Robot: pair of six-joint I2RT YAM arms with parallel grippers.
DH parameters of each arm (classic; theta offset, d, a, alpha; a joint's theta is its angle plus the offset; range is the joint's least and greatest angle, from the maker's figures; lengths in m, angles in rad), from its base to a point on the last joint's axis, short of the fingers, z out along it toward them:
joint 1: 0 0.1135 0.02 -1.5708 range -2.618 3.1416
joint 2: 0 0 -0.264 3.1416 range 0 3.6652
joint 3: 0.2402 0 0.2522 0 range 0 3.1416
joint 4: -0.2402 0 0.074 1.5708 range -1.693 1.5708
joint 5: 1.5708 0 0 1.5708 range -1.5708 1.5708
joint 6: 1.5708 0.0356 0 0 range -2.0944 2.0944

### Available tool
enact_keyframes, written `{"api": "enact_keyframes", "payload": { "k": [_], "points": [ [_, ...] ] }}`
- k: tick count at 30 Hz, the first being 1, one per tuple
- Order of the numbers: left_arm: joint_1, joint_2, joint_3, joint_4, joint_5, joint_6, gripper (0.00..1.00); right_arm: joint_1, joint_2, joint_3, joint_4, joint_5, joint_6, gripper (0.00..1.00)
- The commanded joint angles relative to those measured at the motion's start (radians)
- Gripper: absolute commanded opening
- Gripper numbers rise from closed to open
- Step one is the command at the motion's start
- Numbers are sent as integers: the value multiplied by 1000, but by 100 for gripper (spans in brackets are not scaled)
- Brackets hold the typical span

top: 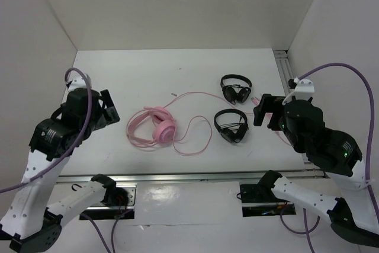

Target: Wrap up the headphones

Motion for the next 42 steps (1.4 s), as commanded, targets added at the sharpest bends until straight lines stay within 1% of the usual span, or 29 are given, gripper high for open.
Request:
{"api": "enact_keyframes", "payload": {
  "k": [1,4,7,10,11,14,16,17,18,19,20,21,22,25,26,27,30,33,34,35,36,37,39,40,41,42],
  "points": [
    [1,33,-23,40,21,0,100,10,3,-10,42,52,-5,100],
    [1,42,-43,88,67,9,100,10,3,-21,54,24,-25,100],
    [1,51,-91,144,101,18,100,10,-17,-70,92,-15,-37,100],
    [1,82,-164,244,145,7,100,10,-35,-103,121,-78,-49,100],
    [1,99,-196,288,157,-3,100,10,-35,-104,121,-116,-49,100],
    [1,207,-236,310,156,-54,100,10,-55,-140,161,-176,-59,100],
    [24,255,-278,310,156,-141,100,10,-72,-174,203,-235,-68,100],
    [24,267,-355,360,176,-141,100,10,-84,-183,216,-251,-68,100],
    [39,278,-399,423,240,-141,100,10,-84,-183,227,-267,-68,100],
    [60,290,-431,510,257,-141,100,10,-84,-196,236,-297,-77,100],
    [71,306,-459,536,257,-173,100,10,-84,-196,237,-311,-77,100],
    [82,344,-507,562,242,-174,100,10,-84,-196,237,-324,-77,100],
    [122,364,-526,607,252,-184,100,10,-84,-187,237,-350,-86,100],
    [179,404,-594,692,324,-166,100,10,-84,-168,227,-382,-97,100],
    [179,404,-609,739,335,-166,100,10,-93,-168,227,-382,-106,100],
    [188,415,-637,761,335,-166,100,10,-94,-168,227,-382,-106,100],
    [188,467,-657,822,355,-143,100,10,-116,-168,218,-400,-106,100],
    [188,533,-710,878,369,-134,92,10,-144,-168,243,-411,-106,100],
    [188,533,-723,887,369,-134,86,10,-144,-168,252,-420,-106,100],
    [199,545,-723,887,383,-134,82,10,-144,-168,252,-420,-106,100],
    [199,545,-723,887,383,-134,77,10,-144,-168,252,-420,-106,100],
    [199,545,-723,876,371,-134,68,10,-144,-168,261,-431,-106,100],
    [199,545,-723,855,345,-158,68,10,-144,-157,261,-445,-106,100],
    [209,545,-714,855,355,-158,64,10,-144,-157,270,-457,-106,100],
    [209,565,-704,846,355,-158,48,10,-144,-157,270,-457,-106,100],
    [209,579,-704,834,366,-158,40,1,-144,-157,279,-466,-97,100]
  ]
}}
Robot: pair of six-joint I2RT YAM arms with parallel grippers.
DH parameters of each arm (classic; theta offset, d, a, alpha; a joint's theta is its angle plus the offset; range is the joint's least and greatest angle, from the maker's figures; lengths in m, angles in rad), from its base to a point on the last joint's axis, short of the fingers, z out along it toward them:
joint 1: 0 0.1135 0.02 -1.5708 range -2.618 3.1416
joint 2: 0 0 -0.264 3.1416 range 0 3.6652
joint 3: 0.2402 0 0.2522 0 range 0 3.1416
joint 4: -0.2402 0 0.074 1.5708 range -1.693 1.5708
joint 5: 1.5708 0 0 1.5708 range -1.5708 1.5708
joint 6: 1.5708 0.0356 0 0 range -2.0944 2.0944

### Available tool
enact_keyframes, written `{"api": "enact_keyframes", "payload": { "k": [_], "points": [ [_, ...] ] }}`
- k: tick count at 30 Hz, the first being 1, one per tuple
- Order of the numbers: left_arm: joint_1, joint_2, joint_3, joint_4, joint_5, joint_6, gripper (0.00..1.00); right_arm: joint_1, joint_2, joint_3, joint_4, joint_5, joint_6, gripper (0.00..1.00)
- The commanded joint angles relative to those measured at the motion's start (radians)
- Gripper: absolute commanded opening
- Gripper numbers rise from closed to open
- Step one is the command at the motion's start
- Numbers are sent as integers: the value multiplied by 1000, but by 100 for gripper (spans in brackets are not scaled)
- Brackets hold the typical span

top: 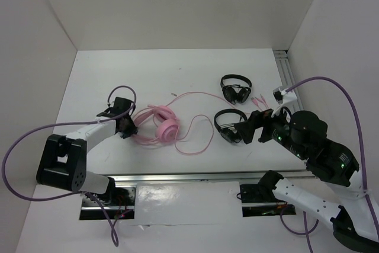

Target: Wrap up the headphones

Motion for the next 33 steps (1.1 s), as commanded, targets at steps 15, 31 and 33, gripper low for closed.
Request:
{"api": "enact_keyframes", "payload": {
  "k": [15,31,33],
  "points": [
    [-144,-389,346,-496,-126,-25,0,-1,-92,-296,698,-554,-44,100],
    [-144,-187,1570,-1021,-234,236,0,-1,307,-300,1183,-872,-240,100],
    [-144,-187,1570,-1005,-210,236,0,9,357,-289,1183,-872,-254,100]
  ]
}}
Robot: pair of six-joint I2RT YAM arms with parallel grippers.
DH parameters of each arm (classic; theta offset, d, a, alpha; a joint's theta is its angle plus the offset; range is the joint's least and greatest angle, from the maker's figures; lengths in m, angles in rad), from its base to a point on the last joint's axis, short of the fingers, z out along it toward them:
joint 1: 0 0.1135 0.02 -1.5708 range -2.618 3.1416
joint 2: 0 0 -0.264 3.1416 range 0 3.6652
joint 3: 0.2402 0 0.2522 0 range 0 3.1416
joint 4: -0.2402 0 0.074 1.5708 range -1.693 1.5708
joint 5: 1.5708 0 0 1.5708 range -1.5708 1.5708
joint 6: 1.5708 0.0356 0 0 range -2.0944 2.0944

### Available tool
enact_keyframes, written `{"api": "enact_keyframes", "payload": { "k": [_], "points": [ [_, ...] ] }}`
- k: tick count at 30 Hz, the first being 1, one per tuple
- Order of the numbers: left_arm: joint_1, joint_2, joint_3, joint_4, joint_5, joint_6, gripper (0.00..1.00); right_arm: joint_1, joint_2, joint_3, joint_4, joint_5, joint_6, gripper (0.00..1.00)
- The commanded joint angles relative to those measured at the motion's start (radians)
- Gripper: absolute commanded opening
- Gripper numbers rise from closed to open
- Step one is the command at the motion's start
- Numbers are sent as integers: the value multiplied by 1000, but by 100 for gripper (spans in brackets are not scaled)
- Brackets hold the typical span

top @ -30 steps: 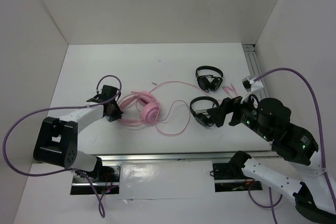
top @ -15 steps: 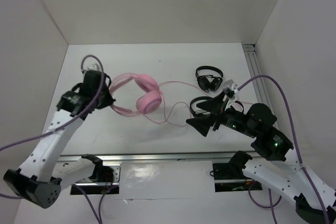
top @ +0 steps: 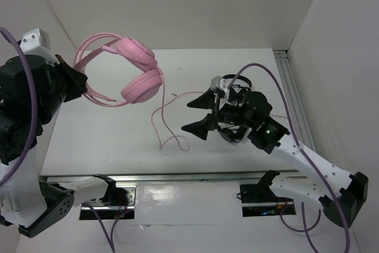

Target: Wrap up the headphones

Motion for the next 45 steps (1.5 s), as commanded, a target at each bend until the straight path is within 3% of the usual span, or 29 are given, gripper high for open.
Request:
{"api": "enact_keyframes", "payload": {
  "k": [1,7,14,16,18,21,25,30,33,36,39,40,43,45],
  "points": [
    [1,25,30,1,53,-4,0,9,87,57,129,-61,-57,100],
    [1,34,10,39,77,-4,0,42,227,47,264,-134,2,99],
    [1,53,10,48,57,5,0,77,270,4,396,-145,84,97],
    [1,53,10,48,48,5,0,89,249,-23,443,-70,108,95],
    [1,53,-21,48,48,5,0,111,178,-95,509,177,118,94],
    [1,35,-57,71,48,5,0,131,111,-140,537,378,118,97],
    [1,34,-57,71,39,5,0,131,111,-131,508,233,107,97],
    [1,34,-67,71,39,5,0,131,57,-172,545,228,137,98],
    [1,44,-67,81,39,5,0,131,118,-86,371,64,84,98],
    [1,53,-67,81,30,5,0,140,115,-100,376,48,84,98],
    [1,53,-77,81,30,5,0,151,-10,-207,468,245,134,98],
    [1,53,-77,90,30,5,0,151,-50,-279,539,375,156,100],
    [1,53,-88,90,30,5,0,151,-162,-335,579,522,196,100],
    [1,53,-88,99,30,5,0,151,-176,-324,543,522,171,100]
  ]
}}
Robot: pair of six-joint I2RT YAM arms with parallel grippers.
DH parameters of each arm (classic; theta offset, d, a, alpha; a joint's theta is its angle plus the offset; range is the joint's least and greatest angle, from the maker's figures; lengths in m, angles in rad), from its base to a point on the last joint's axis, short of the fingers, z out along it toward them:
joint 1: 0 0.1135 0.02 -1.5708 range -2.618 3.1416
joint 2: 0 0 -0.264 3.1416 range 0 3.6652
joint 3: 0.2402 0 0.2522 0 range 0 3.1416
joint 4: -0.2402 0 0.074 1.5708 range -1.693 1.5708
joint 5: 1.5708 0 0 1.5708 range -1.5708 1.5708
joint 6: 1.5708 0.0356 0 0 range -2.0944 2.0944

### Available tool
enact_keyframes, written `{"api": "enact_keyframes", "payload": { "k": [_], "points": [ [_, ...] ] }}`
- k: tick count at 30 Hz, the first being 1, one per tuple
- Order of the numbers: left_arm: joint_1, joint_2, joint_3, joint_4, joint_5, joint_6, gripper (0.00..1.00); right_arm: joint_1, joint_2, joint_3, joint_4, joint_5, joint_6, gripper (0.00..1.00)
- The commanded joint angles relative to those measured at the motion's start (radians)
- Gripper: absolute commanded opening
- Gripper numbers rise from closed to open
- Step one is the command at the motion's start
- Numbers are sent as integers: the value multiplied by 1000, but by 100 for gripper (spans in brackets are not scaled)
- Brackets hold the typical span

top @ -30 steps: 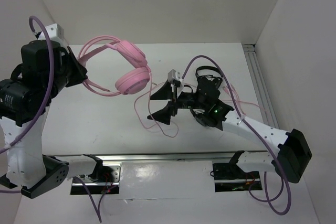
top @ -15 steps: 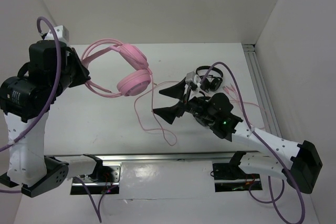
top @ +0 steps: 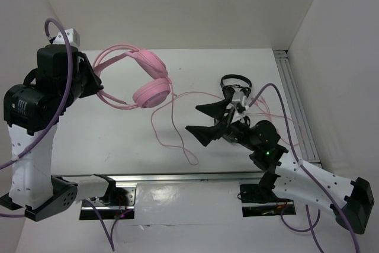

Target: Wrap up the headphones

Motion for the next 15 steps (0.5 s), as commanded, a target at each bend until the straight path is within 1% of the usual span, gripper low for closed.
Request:
{"api": "enact_keyframes", "payload": {
  "k": [1,3,5,10,12,15],
  "points": [
    [1,-1,10,126,0,-21,0,6,-45,33,65,91,14,100],
    [1,0,21,126,11,-21,0,6,-1,88,-13,-26,-24,100],
    [1,0,21,126,20,-30,0,6,33,102,-44,-45,-35,100],
    [1,9,30,136,29,-39,0,6,97,75,-45,-17,-55,100],
    [1,9,39,136,29,-39,0,6,146,64,-32,-75,-55,100],
    [1,29,61,136,29,-39,0,6,225,17,49,-115,-32,95]
  ]
}}
